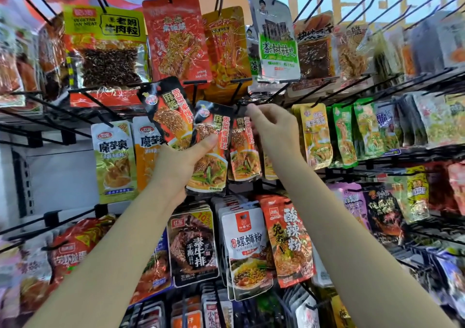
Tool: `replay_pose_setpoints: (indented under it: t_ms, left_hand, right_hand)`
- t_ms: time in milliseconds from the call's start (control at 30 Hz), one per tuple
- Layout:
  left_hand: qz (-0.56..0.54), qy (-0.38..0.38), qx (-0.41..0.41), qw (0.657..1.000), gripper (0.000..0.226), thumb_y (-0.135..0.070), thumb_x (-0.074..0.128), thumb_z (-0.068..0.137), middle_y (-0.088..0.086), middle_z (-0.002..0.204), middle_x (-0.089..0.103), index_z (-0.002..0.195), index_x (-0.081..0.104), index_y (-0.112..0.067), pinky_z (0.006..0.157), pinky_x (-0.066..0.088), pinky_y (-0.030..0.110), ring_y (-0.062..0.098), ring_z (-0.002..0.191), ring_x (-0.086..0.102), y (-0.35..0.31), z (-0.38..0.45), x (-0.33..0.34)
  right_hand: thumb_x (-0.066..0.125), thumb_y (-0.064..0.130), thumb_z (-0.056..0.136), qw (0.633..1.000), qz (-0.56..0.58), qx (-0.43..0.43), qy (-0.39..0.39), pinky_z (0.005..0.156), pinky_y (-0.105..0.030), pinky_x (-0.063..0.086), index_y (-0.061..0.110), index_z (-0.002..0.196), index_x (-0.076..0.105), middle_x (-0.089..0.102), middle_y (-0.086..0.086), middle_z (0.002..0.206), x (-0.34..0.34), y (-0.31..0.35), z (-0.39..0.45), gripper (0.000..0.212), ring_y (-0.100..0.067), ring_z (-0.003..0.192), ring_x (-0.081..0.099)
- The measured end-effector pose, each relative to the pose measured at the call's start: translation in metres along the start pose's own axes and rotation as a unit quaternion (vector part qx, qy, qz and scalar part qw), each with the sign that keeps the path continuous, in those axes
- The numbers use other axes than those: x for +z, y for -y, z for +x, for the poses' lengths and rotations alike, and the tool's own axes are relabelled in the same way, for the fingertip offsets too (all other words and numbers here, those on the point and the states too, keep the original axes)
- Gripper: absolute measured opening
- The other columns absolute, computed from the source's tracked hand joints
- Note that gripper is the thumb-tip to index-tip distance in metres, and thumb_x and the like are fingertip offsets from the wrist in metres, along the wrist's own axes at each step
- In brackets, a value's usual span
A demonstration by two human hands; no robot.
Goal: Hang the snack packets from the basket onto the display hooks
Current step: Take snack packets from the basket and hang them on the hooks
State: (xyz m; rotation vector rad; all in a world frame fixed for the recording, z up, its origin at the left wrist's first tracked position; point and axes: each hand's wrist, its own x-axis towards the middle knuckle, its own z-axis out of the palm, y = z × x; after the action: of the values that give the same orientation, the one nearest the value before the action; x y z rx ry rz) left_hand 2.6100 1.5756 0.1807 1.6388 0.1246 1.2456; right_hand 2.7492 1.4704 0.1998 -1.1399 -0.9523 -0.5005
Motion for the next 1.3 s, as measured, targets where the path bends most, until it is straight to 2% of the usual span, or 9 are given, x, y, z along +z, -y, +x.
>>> replay_pose_setpoints:
  t_ms: [133,233,267,367,467,633,867,1167,1300]
  left_hand:
    - [-0.006,0.058,-0.018,0.998,0.037,-0.039,0.086,0.073,0.003,0.101,0.079,0.102,0.076,-0.017,0.095,0.056,0.052,0.025,0.096,0.075,0.001,0.004,0.007]
    - [0.012,0.064,-0.038,0.997,0.091,-0.078,0.069,0.072,-0.002,0.140,0.061,0.140,0.055,-0.020,0.114,0.039,0.050,0.021,0.133,0.055,-0.004,0.001,0.006]
    - [0.005,0.061,-0.038,0.997,0.085,-0.074,0.059,0.084,-0.006,0.142,0.059,0.148,0.044,-0.020,0.115,0.039,0.039,0.012,0.134,0.053,-0.002,0.004,0.001]
    - [0.052,0.056,0.017,0.997,0.036,-0.045,0.050,0.103,-0.018,0.082,0.070,0.133,0.050,-0.026,0.074,0.047,0.004,-0.012,0.087,0.067,0.003,0.003,-0.009]
    - [0.087,0.052,0.050,0.994,0.025,-0.044,0.059,0.099,-0.016,0.096,0.071,0.110,0.068,-0.024,0.089,0.047,0.026,0.001,0.095,0.066,0.008,0.005,-0.021]
    - [0.074,0.043,0.051,0.995,0.028,-0.036,0.061,0.099,-0.020,0.066,0.064,0.073,0.066,-0.027,0.074,0.041,0.027,-0.001,0.065,0.058,0.013,0.004,-0.025]
    - [0.055,0.048,0.030,0.997,0.039,-0.049,0.066,0.094,-0.007,0.121,0.070,0.119,0.068,-0.019,0.096,0.039,0.026,0.003,0.113,0.060,0.012,0.005,-0.014]
    - [-0.001,0.044,0.047,0.998,0.020,-0.017,0.071,0.093,0.003,0.108,0.077,0.113,0.070,-0.017,0.099,0.053,0.057,0.028,0.106,0.071,0.010,0.008,-0.001]
    - [0.012,0.054,0.056,0.997,0.013,-0.015,0.073,0.092,0.002,0.103,0.078,0.105,0.071,-0.020,0.095,0.056,0.053,0.025,0.100,0.073,0.006,0.011,0.015]
  right_hand:
    - [0.069,0.038,0.093,0.992,0.038,0.048,0.107,0.079,-0.047,0.057,0.009,0.088,0.072,0.073,-0.010,0.083,0.010,0.002,-0.012,0.030,-0.020,0.080,0.068]
    - [0.067,0.034,0.095,0.989,0.094,0.090,0.072,0.090,-0.052,0.057,0.018,0.095,0.072,0.076,-0.008,0.096,0.010,-0.002,-0.002,0.017,-0.028,0.095,0.072]
    - [0.065,0.035,0.097,0.988,0.100,0.103,0.062,0.089,-0.048,0.057,0.016,0.096,0.071,0.074,-0.008,0.095,0.009,-0.002,0.003,0.020,-0.029,0.094,0.070]
    - [0.056,0.042,0.101,0.990,0.073,0.110,0.043,0.074,-0.037,0.039,-0.002,0.102,0.061,0.052,-0.012,0.083,0.010,0.000,0.011,0.044,-0.024,0.077,0.051]
    - [0.057,0.045,0.097,0.990,0.071,0.110,0.049,0.073,-0.036,0.033,-0.006,0.095,0.054,0.045,-0.008,0.083,0.014,0.003,0.017,0.052,-0.022,0.075,0.043]
    - [0.062,0.042,0.091,0.989,0.078,0.120,0.040,0.077,-0.044,0.047,-0.008,0.106,0.055,0.056,-0.019,0.086,0.013,0.000,0.021,0.053,-0.032,0.077,0.058]
    - [0.068,0.035,0.088,0.992,0.067,0.099,0.032,0.064,-0.036,0.029,0.015,0.076,0.052,0.037,-0.010,0.071,0.008,-0.002,0.027,0.028,-0.021,0.067,0.035]
    - [0.069,0.028,0.094,0.997,0.012,0.031,-0.062,0.064,-0.027,0.044,0.016,0.089,0.064,0.057,0.006,0.073,-0.001,-0.003,0.025,0.015,-0.010,0.067,0.053]
    - [0.063,0.046,0.096,0.997,0.055,0.046,0.029,0.067,-0.033,0.048,0.016,0.087,0.070,0.066,0.000,0.071,0.003,0.004,0.012,0.032,-0.010,0.068,0.059]
